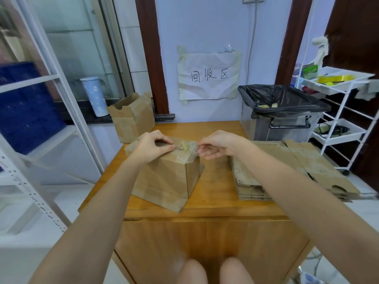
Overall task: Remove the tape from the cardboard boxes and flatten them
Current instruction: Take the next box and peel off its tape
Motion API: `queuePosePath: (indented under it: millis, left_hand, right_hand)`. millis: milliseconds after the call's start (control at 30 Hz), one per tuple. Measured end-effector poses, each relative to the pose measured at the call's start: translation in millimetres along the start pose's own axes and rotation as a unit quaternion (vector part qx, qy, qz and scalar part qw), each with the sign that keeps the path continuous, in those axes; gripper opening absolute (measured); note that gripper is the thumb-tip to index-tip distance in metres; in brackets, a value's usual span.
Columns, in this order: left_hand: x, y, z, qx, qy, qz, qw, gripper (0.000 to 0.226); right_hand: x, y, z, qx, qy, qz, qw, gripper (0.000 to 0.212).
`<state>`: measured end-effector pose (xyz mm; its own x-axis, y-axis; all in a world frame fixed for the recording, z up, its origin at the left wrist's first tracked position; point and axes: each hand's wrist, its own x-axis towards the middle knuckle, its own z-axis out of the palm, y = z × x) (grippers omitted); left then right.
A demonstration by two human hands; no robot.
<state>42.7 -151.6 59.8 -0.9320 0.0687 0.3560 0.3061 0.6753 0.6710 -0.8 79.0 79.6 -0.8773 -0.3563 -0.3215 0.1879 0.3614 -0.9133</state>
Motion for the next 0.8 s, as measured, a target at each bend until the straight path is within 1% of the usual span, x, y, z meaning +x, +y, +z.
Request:
queuePosePath:
  millis: [67, 133, 233, 400, 467, 567, 633, 667, 700, 800]
  left_hand:
    - [0, 0, 1, 0.001, 0.002, -0.002, 1.0, 0.011]
    - [0, 0, 2, 0.008, 0.005, -0.007, 1.0, 0.009]
    - [0, 1, 3, 0.021, 0.004, -0.013, 1.0, 0.009]
    - [0, 3, 4, 0.019, 0.007, -0.014, 1.0, 0.013]
    - [-1, 3, 4, 0.02, 0.004, -0.017, 1.0, 0.013]
    - [-1, 3, 3, 0.022, 0.002, -0.015, 1.0, 0.012]
    - [-1, 3, 2, 0.022, 0.0, -0.012, 1.0, 0.013]
    - [-1, 3, 2, 0.021, 0.0, -0.012, 1.0, 0.012]
    - [-1, 3, 3, 0.02, 0.001, -0.012, 1.0, 0.012]
    - [-1, 3, 4, 0.014, -0.001, -0.015, 1.0, 0.012]
  right_hand:
    - [1, -5, 1, -0.004, 0.027, 0.005, 1.0, 0.013]
    - [1, -11, 3, -0.03, 0.049, 0.005, 0.998, 0.015]
    - [-3, -22, 6, -0.079, 0.059, 0.002, 0.995, 0.008]
    - [-4, -29, 9, -0.124, 0.076, -0.01, 0.989, 0.016]
    - [-6, -25, 6, -0.121, 0.058, -0.03, 0.99, 0.018]
    - [-11, -12, -9, -0.099, 0.016, -0.057, 0.993, 0.026]
    - [-14, 0, -20, -0.158, 0.022, -0.097, 0.982, 0.02]
    - [-13, 7, -24, -0.18, 0.028, -0.114, 0.977, 0.013]
    - [-12, 14, -26, -0.187, 0.032, -0.127, 0.974, 0.012]
    - [-7, 29, -22, -0.177, 0.053, -0.176, 0.967, 0.026]
